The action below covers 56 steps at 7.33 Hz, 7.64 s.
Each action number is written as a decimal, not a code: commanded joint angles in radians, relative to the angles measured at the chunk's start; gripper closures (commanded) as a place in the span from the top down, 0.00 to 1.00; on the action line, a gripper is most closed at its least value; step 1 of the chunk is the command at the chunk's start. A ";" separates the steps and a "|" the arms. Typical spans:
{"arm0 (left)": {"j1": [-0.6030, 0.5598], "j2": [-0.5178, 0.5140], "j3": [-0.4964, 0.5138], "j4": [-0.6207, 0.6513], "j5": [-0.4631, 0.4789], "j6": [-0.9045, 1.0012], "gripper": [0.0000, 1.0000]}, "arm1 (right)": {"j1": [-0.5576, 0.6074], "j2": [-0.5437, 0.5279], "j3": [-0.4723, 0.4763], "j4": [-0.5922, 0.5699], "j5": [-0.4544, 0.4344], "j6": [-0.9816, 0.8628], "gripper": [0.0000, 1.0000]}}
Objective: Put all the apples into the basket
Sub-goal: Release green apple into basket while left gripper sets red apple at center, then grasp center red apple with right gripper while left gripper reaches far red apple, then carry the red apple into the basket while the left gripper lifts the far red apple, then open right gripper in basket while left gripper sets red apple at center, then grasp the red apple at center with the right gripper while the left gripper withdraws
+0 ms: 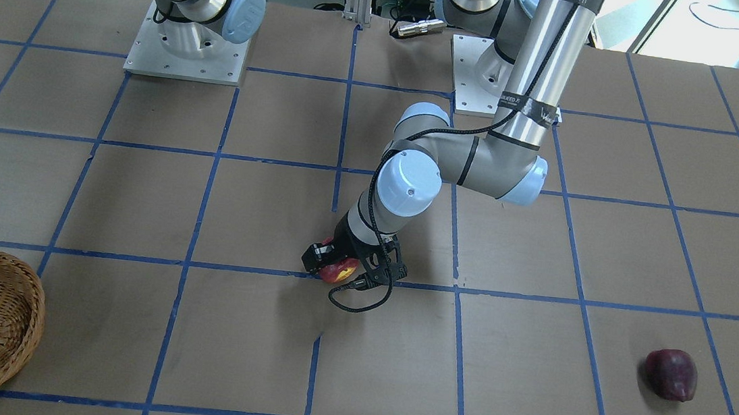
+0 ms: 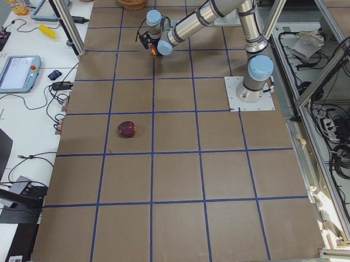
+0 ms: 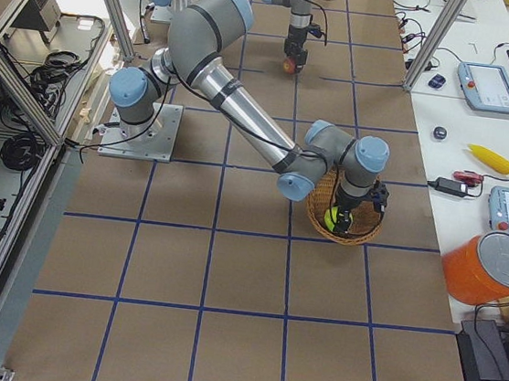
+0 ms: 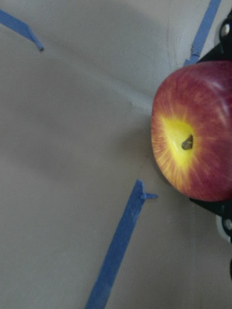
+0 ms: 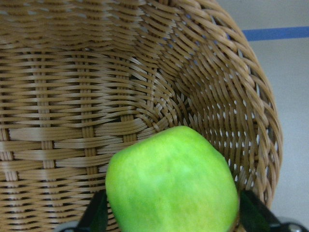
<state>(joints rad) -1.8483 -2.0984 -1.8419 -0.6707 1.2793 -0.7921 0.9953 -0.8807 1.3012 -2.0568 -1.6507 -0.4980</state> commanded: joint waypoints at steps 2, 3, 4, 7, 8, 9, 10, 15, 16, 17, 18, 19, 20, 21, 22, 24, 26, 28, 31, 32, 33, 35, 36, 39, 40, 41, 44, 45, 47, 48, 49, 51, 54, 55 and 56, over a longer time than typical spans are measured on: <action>0.039 0.038 0.051 -0.082 -0.001 0.013 1.00 | 0.014 -0.064 0.001 0.077 0.009 0.009 1.00; 0.069 0.060 0.102 -0.178 -0.001 0.031 1.00 | 0.064 -0.140 0.003 0.183 0.023 0.010 1.00; 0.098 0.087 0.145 -0.296 0.008 0.109 1.00 | 0.145 -0.202 0.004 0.278 0.043 0.074 1.00; 0.294 0.181 0.174 -0.531 0.144 0.574 1.00 | 0.423 -0.265 0.023 0.414 0.221 0.303 1.00; 0.378 0.199 0.168 -0.562 0.162 0.719 1.00 | 0.535 -0.265 0.033 0.408 0.223 0.452 1.00; 0.459 0.201 0.180 -0.588 0.164 0.828 1.00 | 0.651 -0.264 0.052 0.400 0.221 0.598 1.00; 0.522 0.187 0.185 -0.592 0.196 1.004 1.00 | 0.748 -0.256 0.064 0.358 0.221 0.616 1.00; 0.675 -0.019 0.450 -0.522 0.513 1.373 1.00 | 0.913 -0.233 0.307 -0.006 0.224 0.635 1.00; 0.682 -0.059 0.473 -0.500 0.514 1.417 1.00 | 0.915 -0.212 0.322 -0.011 0.224 0.616 1.00; 0.716 -0.090 0.481 -0.456 0.508 1.432 1.00 | 0.916 -0.205 0.323 -0.011 0.226 0.613 1.00; 0.740 -0.115 0.474 -0.434 0.499 1.453 1.00 | 0.927 -0.204 0.325 -0.008 0.226 0.613 1.00; 0.744 -0.130 0.477 -0.432 0.480 1.452 1.00 | 0.930 -0.189 0.322 -0.009 0.226 0.609 1.00; 0.748 -0.146 0.478 -0.437 0.407 1.447 1.00 | 0.930 -0.170 0.322 -0.013 0.226 0.602 1.00; 0.750 -0.146 0.490 -0.449 0.385 1.444 1.00 | 0.930 -0.149 0.319 -0.035 0.235 0.593 1.00; 0.750 -0.146 0.492 -0.449 0.385 1.444 1.00 | 0.930 -0.133 0.322 -0.055 0.239 0.593 1.00; 0.753 -0.147 0.478 -0.449 0.358 1.446 1.00 | 0.927 -0.122 0.316 -0.094 0.227 0.590 0.69; 0.776 -0.164 0.472 -0.449 0.335 1.447 1.00 | 0.908 -0.136 0.297 -0.092 0.236 0.593 0.00; 0.791 -0.183 0.472 -0.445 0.325 1.461 1.00 | 0.838 -0.196 0.186 0.051 0.218 0.598 0.00; 0.791 -0.183 0.466 -0.449 0.318 1.455 0.58 | 0.425 -0.215 0.003 0.296 0.192 0.508 0.00; 0.788 -0.172 0.470 -0.452 0.321 1.453 0.39 | 0.343 -0.205 0.004 0.271 0.134 0.390 0.00; 0.775 -0.154 0.472 -0.492 0.316 1.450 0.22 | 0.291 -0.184 0.003 0.238 0.071 0.292 0.00; 0.723 -0.086 0.460 -0.637 0.236 1.366 0.22 | 0.177 -0.138 -0.003 0.204 0.019 0.213 0.00; 0.686 -0.043 0.431 -0.658 0.235 1.275 0.22 | 0.148 -0.097 -0.002 0.146 0.006 0.181 0.00; 0.498 0.095 0.276 -0.640 0.218 0.883 0.22 | 0.123 -0.015 -0.002 0.058 -0.001 0.182 0.11; 0.419 0.115 0.254 -0.639 0.218 0.749 0.22 | 0.112 -0.014 -0.003 0.060 0.015 0.187 0.73; 0.353 0.126 0.250 -0.620 0.218 0.635 0.22 | 0.111 -0.017 -0.007 0.070 0.014 0.188 0.98; 0.116 0.083 0.204 -0.401 0.226 0.241 0.22 | 0.111 -0.052 -0.011 0.113 0.005 0.182 1.00; 0.031 0.055 0.170 -0.295 0.221 0.123 0.23 | 0.121 -0.108 -0.011 0.203 0.015 0.191 1.00; -0.058 -0.009 0.089 -0.097 0.218 0.045 0.25 | 0.169 -0.220 -0.008 0.314 0.046 0.190 1.00; -0.074 -0.020 0.081 -0.092 0.215 0.045 0.49 | 0.204 -0.248 -0.004 0.326 0.046 0.196 1.00; -0.080 -0.014 0.081 -0.095 0.219 0.050 0.99 | 0.239 -0.250 -0.003 0.326 0.048 0.208 1.00; -0.071 0.038 0.099 -0.121 0.218 0.068 1.00 | 0.348 -0.250 -0.004 0.328 0.048 0.313 1.00; -0.005 0.190 0.171 -0.411 0.221 0.199 1.00 | 0.570 -0.239 0.001 0.320 0.075 0.456 1.00; 0.038 0.254 0.249 -0.628 0.226 0.288 1.00 | 0.618 -0.231 0.004 0.316 0.160 0.508 1.00; 0.073 0.308 0.319 -0.815 0.229 0.391 1.00 | 0.652 -0.207 0.001 0.314 0.213 0.518 1.00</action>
<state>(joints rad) -1.8223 -1.8657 -1.6115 -1.2395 1.5037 -0.5212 1.5890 -1.1109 1.3031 -1.7391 -1.5120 -0.0148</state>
